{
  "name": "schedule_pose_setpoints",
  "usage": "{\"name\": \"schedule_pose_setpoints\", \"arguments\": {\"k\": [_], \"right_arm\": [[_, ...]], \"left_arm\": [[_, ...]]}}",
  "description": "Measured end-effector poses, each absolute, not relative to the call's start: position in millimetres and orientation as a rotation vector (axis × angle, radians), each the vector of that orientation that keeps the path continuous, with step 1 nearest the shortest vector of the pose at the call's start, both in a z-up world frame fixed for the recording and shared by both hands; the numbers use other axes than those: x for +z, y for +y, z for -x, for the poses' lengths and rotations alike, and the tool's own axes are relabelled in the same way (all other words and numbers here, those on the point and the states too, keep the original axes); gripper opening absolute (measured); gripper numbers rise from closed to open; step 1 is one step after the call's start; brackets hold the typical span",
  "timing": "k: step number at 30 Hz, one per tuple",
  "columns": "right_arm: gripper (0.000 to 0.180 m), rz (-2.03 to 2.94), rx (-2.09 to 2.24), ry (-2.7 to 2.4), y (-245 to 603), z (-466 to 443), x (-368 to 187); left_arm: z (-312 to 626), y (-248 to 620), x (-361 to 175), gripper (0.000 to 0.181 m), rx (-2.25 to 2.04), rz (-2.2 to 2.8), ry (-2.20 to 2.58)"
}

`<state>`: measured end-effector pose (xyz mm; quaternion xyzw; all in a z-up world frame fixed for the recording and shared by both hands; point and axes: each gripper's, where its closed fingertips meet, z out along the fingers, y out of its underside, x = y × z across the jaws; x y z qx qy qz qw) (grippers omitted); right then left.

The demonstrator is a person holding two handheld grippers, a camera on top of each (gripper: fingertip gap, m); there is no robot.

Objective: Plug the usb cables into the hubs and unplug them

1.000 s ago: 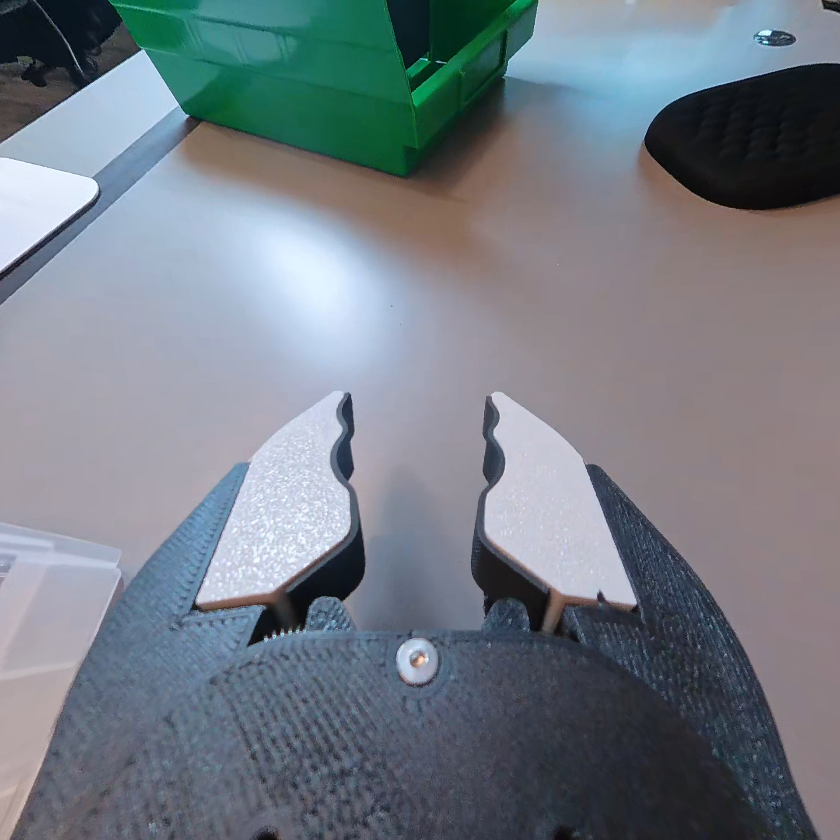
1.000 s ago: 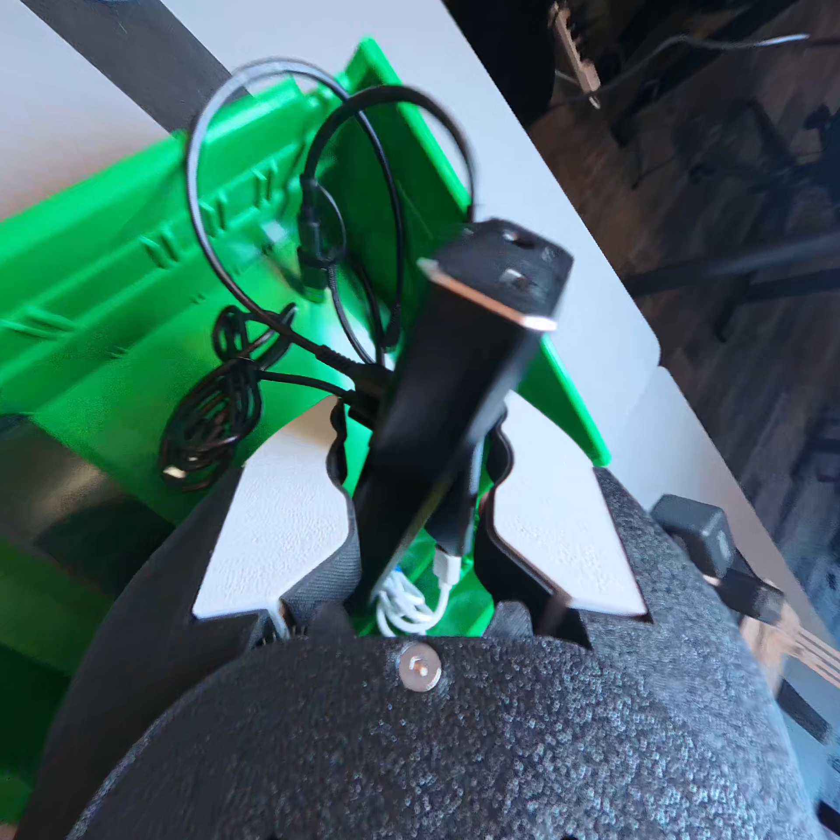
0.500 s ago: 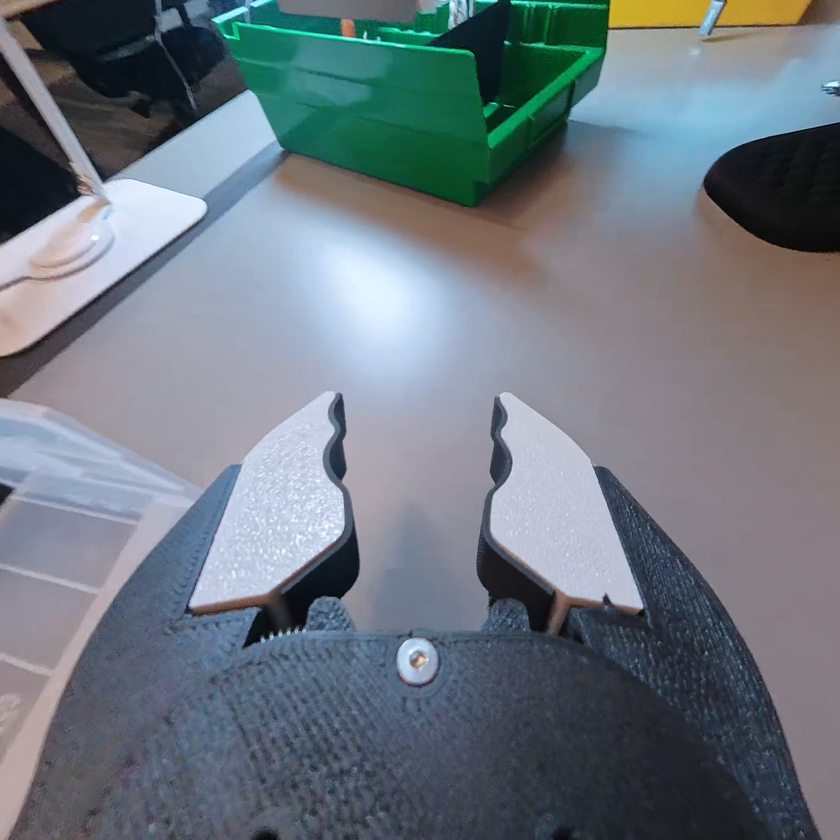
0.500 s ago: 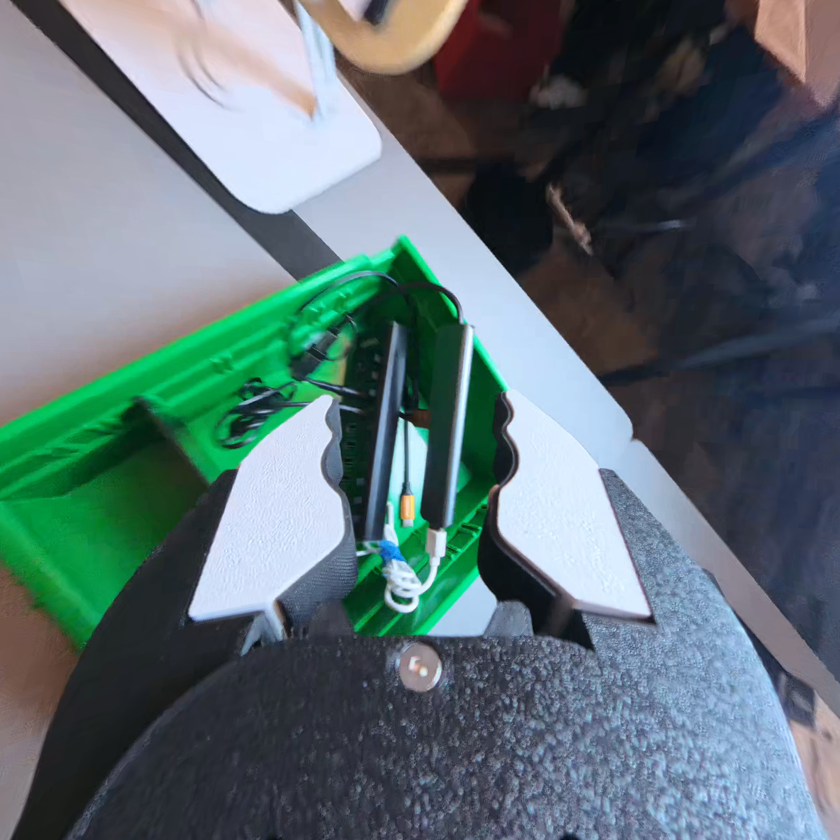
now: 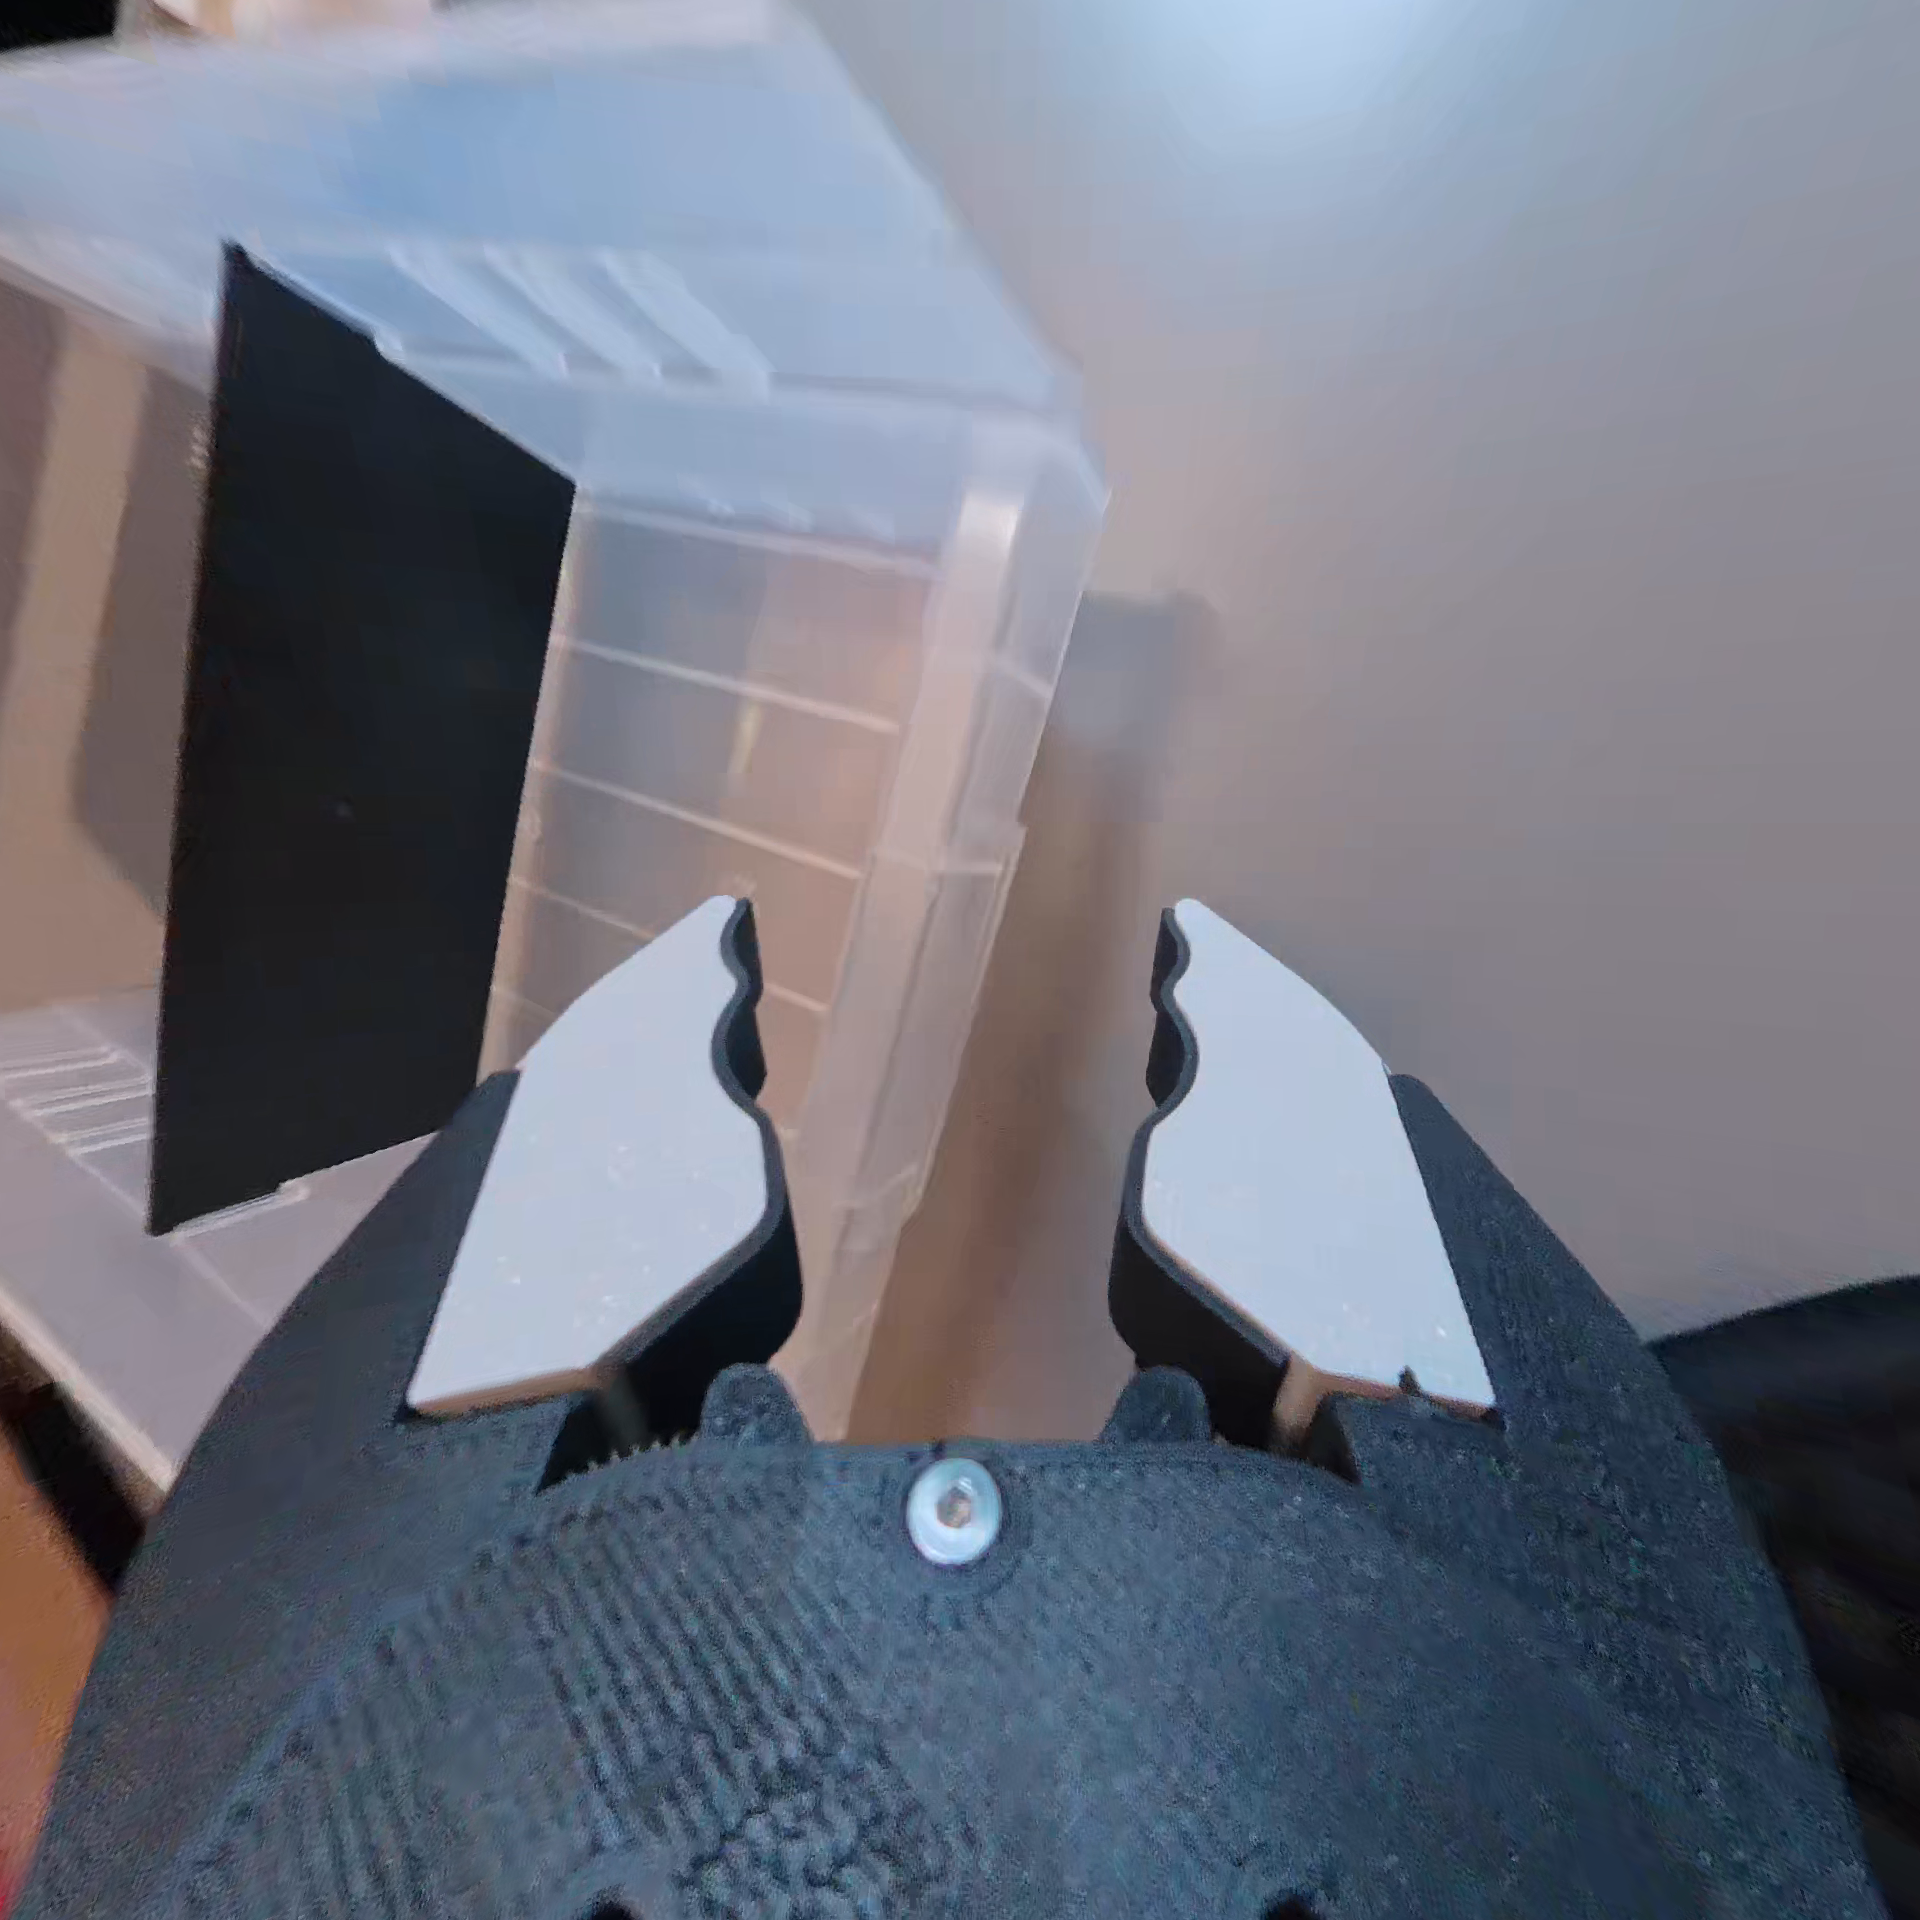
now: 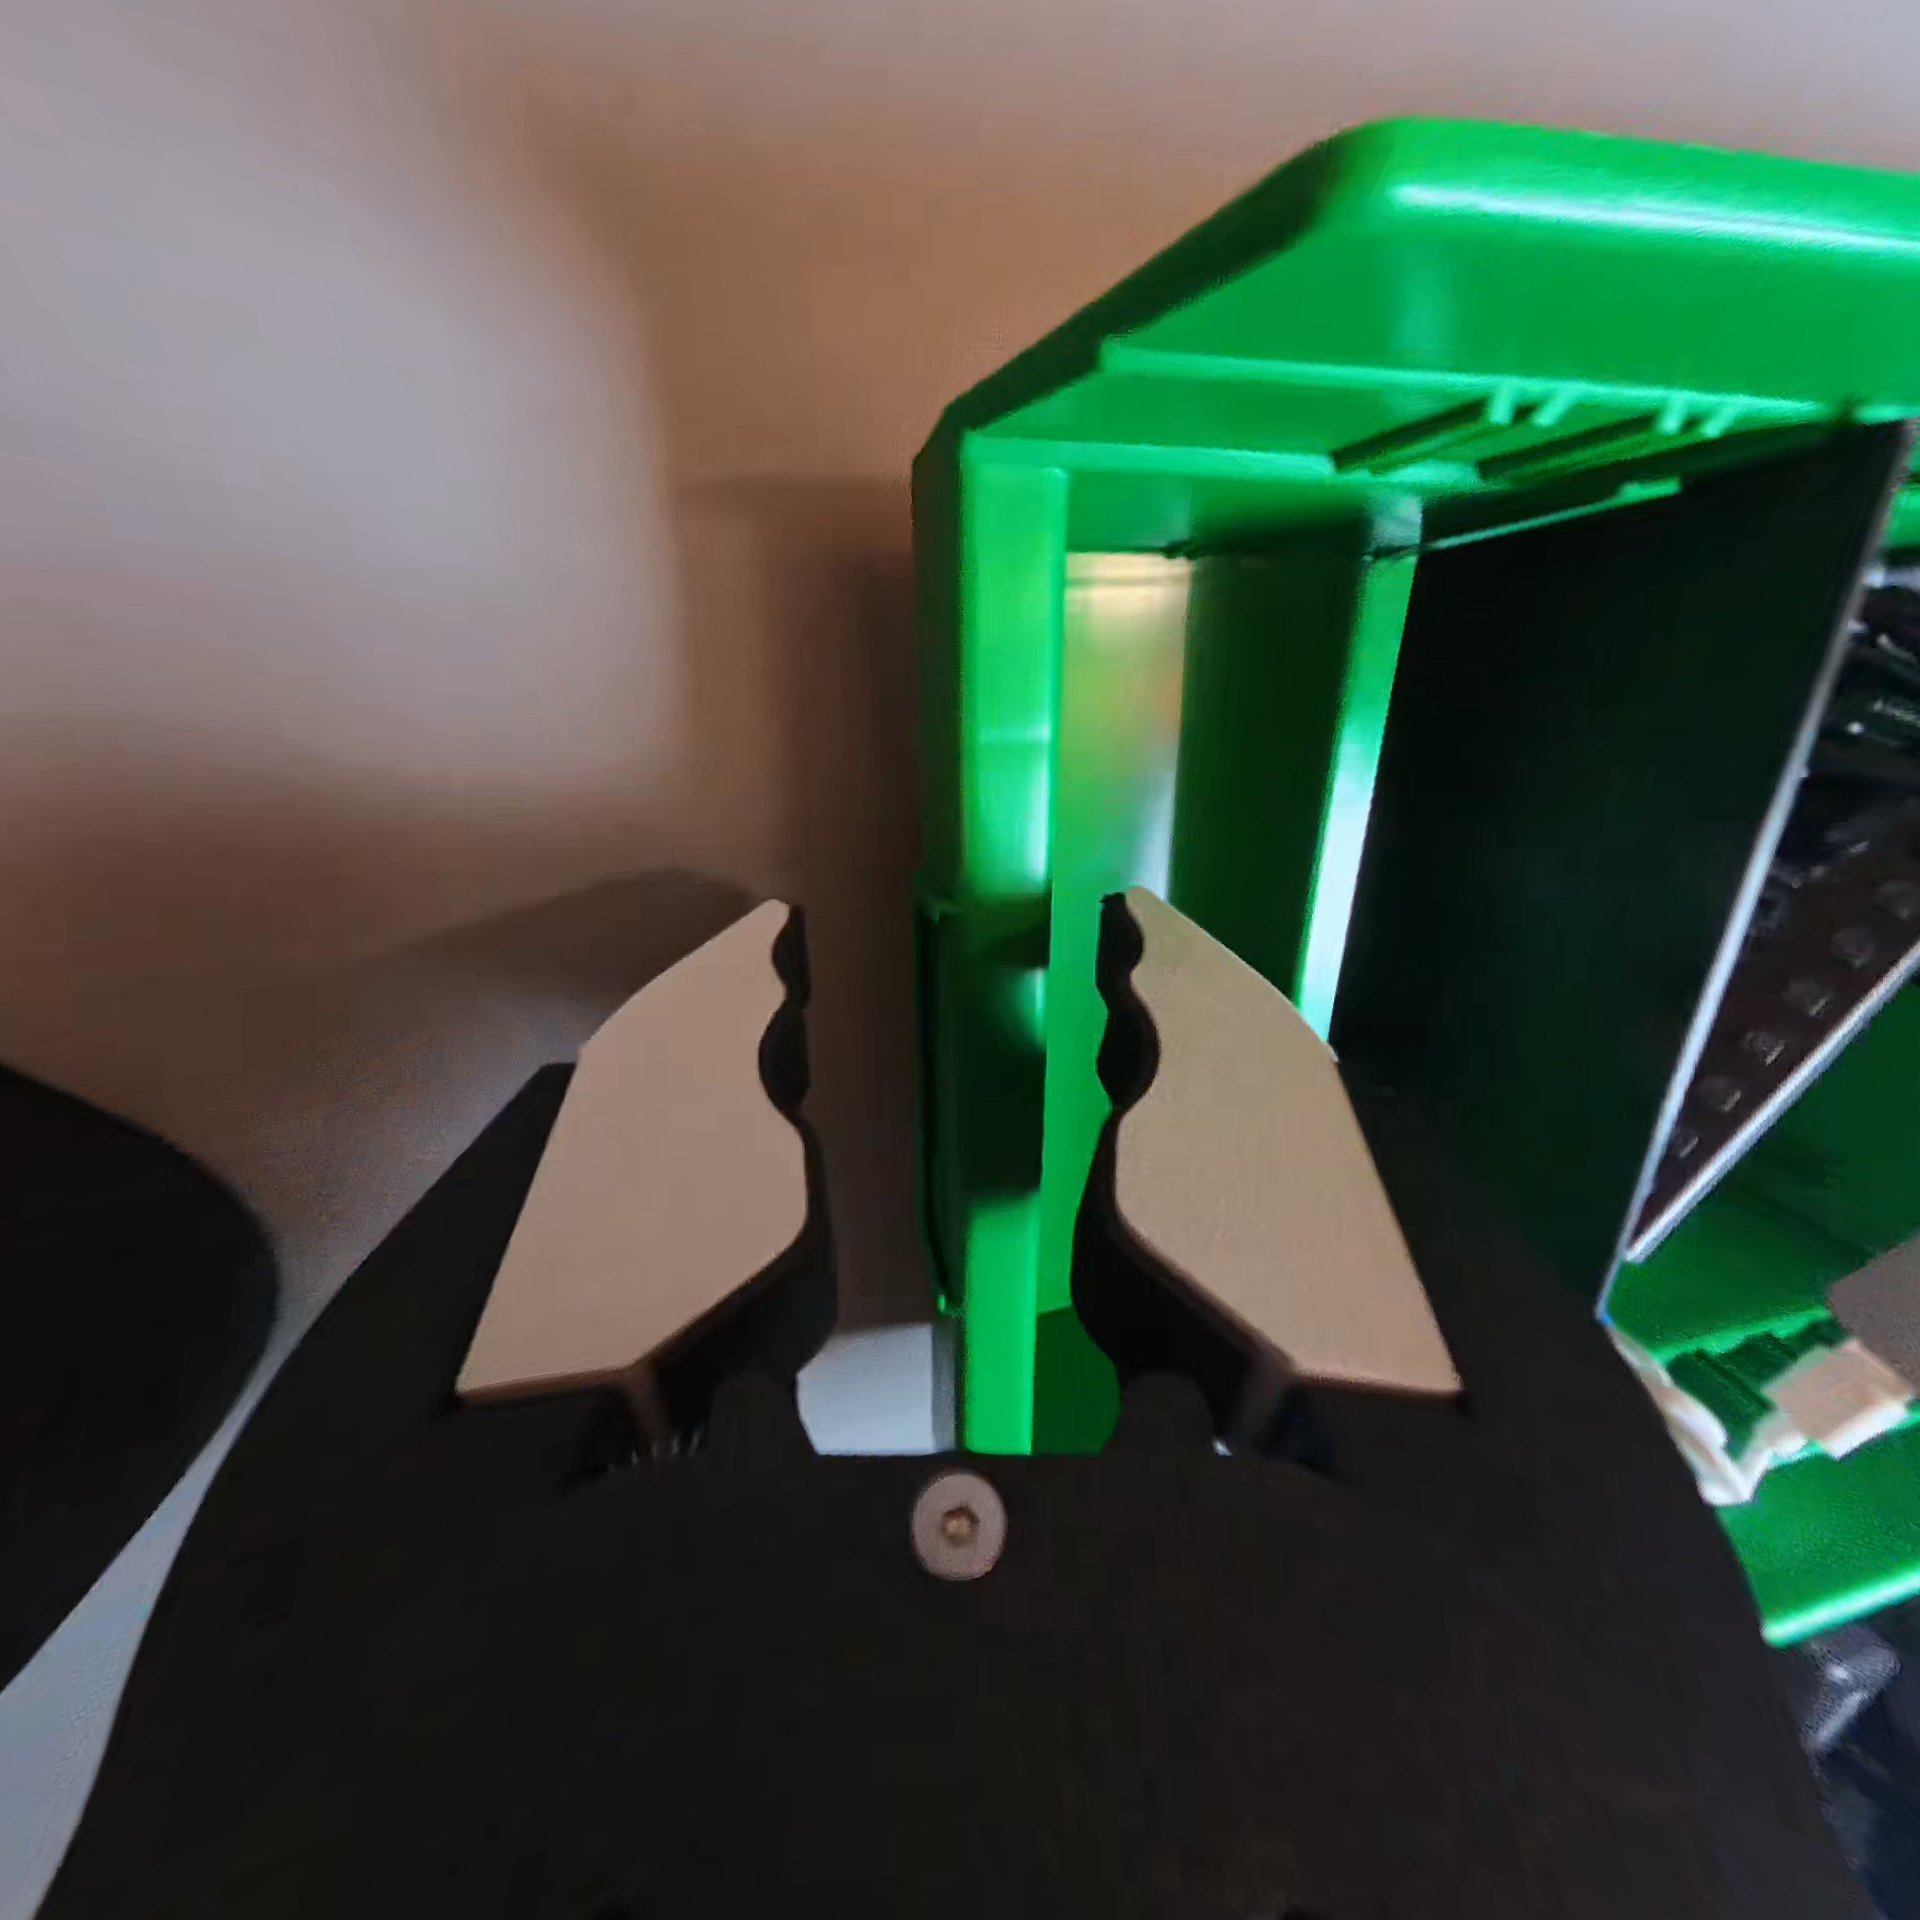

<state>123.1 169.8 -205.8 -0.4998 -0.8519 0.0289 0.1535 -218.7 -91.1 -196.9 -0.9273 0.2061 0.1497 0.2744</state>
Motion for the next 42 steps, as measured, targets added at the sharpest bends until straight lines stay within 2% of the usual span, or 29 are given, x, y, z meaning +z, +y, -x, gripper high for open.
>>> {"name": "schedule_pose_setpoints", "arguments": {"k": [1, 2, 3, 6, 10, 19, 22, 24, 27, 30, 31, 34, 37, 40, 42], "right_arm": [[0.047, 1.398, 0.037, -2.449, 172.3, -119.0, -212.1], [0.033, 1.343, -0.004, -2.452, 174.3, -113.6, -215.5], [0.027, 1.286, -0.009, -2.469, 171.3, -108.6, -217.5], [0.028, 1.201, -0.105, -2.473, 170.5, -102.7, -217.3], [0.029, 1.11, -0.126, -2.471, 157.6, -111.0, -216.8], [0.03, 0.875, -0.049, -2.433, 67.1, -119.1, -214.3], [0.033, 0.861, -0.07, -2.267, 43.5, -110.1, -201.9], [0.033, 0.933, 0.131, -2.145, 15.1, -110.0, -180.2], [0.033, 1.115, 0.383, -1.868, 10.1, -132.1, -133.4], [0.037, 1.348, 0.54, -1.495, 53.3, -178.6, -101.5], [0.044, 1.425, 0.578, -1.347, 74.1, -195.3, -96.4], [0.059, 1.611, 0.71, -1.031, 117.0, -227.4, -104.1], [0.064, 1.746, 0.77, -1.0, 130.5, -221.3, -134.0], [0.055, 1.763, 0.734, -1.053, 139.5, -201.7, -148.4], [0.029, 1.728, 0.651, -1.077, 151.0, -191.3, -151.5]], "left_arm": [[226.4, -92.4, -204.6, 0.071, 0.457, 2.533, 0.595], [231.6, -94.2, -212.2, 0.068, 0.488, 2.572, 0.64], [234.9, -93.9, -217.2, 0.057, 0.5, 2.591, 0.667], [240.5, -89.0, -221.3, 0.034, 0.518, 2.59, 0.736], [223.3, -76.9, -220.2, 0.031, 0.539, 2.466, 0.89], [114.7, -54.8, -218.4, 0.03, 0.414, 2.265, 1.185], [82.8, -36.2, -216.2, 0.031, 0.439, 2.163, 1.255], [71.5, -26.0, -212.1, 0.037, 0.487, 2.074, 1.283], [65.7, -24.8, -196.4, 0.048, 0.469, 2.062, 1.137], [35.2, -32.9, -162.1, 0.045, 0.26, 1.978, 0.856], [18.6, -35.6, -151.8, 0.045, 0.144, 1.955, 0.746], [-32.8, -34.9, -133.2, 0.047, -0.184, 1.885, 0.464], [-60.9, -11.0, -136.8, 0.056, -0.263, 1.85, 0.262], [-64.7, 23.0, -147.4, 0.055, -0.199, 1.862, 0.164], [-62.1, 41.8, -152.4, 0.041, -0.152, 1.882, 0.125]]}}
